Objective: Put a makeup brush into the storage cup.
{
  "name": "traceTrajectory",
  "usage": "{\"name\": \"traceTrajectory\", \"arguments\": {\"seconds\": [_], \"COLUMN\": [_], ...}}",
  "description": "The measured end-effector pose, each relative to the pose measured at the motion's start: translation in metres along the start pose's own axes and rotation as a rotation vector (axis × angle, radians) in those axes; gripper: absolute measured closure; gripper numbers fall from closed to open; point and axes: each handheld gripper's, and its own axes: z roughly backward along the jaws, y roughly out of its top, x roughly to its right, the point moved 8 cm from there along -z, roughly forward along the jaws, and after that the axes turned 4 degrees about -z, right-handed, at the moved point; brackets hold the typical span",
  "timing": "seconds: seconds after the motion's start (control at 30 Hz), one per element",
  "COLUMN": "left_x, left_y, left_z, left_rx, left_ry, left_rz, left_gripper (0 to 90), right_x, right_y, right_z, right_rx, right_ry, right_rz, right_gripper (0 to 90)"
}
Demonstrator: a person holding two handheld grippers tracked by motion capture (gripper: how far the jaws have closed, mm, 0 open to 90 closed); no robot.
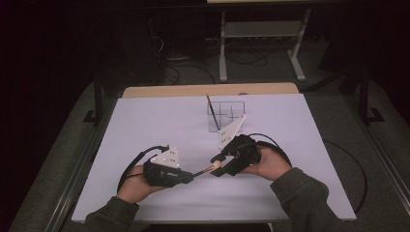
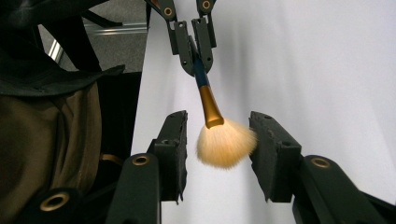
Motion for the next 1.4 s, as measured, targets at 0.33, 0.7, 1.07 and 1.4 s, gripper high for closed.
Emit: {"name": "traceTrajectory", "arguments": {"seconds": [0.33, 0.7, 1.07, 1.4], "left_x": [0.001, 0.002, 0.005, 0.005], "left_y": [-0.003, 0.000, 0.011, 0.016], "left_z": [-0.003, -0.011, -0.016, -0.021], "left_rx": [-0.002, -0.044, -0.043, -0.029], "left_ry": [-0.009, -0.028, -0.027, -0.037], "left_rz": [0.000, -0.010, -0.036, -0.025], "left_gripper": [83.9, 79.6, 85.7, 79.3], "right_x": [-0.001, -0.002, -0.011, -0.013], "right_y": [0.003, 0.008, 0.027, 0.034], "right_z": [-0.001, 0.005, 0.014, 0.017], "right_rx": [0.011, -0.027, -0.107, -0.089], "right_ry": [0.028, 0.068, 0.033, 0.029], "right_rz": [0.003, 0.052, 0.109, 0.123], "right_gripper": [75.6, 82.6, 84.8, 84.8]}}
